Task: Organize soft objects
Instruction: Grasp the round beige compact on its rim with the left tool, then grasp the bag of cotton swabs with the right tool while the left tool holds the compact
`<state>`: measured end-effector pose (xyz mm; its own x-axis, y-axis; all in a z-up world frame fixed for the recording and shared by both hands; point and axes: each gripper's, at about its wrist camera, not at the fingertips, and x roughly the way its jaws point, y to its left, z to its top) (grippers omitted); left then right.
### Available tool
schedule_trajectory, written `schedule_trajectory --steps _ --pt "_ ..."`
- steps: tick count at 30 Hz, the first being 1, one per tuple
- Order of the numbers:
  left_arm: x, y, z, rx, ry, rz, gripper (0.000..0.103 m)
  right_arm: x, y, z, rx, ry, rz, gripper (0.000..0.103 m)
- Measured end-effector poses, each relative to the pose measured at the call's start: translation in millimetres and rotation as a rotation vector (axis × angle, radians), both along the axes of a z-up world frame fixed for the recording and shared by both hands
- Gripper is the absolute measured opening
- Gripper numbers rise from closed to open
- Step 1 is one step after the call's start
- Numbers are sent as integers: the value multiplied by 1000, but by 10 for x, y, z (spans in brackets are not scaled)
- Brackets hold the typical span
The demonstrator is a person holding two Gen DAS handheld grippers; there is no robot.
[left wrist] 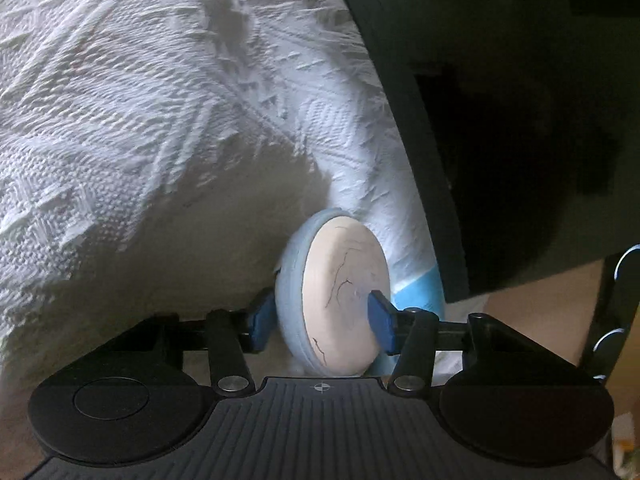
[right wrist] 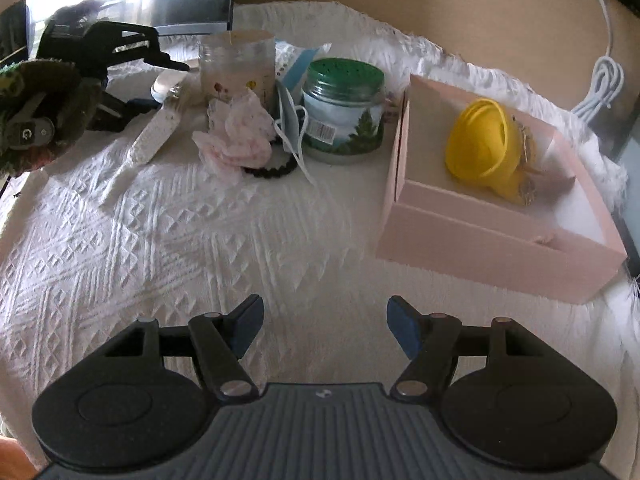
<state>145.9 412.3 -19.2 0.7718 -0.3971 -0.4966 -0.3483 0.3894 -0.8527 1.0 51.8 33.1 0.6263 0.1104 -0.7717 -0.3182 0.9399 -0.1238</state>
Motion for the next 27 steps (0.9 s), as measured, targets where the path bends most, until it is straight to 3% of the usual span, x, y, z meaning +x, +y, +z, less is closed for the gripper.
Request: schedule_trajectory --steps 6,12,15,22,27 --pt "-38 54 13 -35 -3 -29 47 4 -27 14 -5 -6 -13 69" --pt "-311 -6 465 253 -96 -120 41 64 86 90 -9 -37 38 69" --pt "-529 43 570 325 -105 -156 40 107 221 127 -8 -53 88 69" --pt "-1137 304 706 436 -97 -136 40 151 616 197 -17 -91 227 69" --pt "-1420 219 876 630 -107 -180 40 285 955 321 46 -81 309 69"
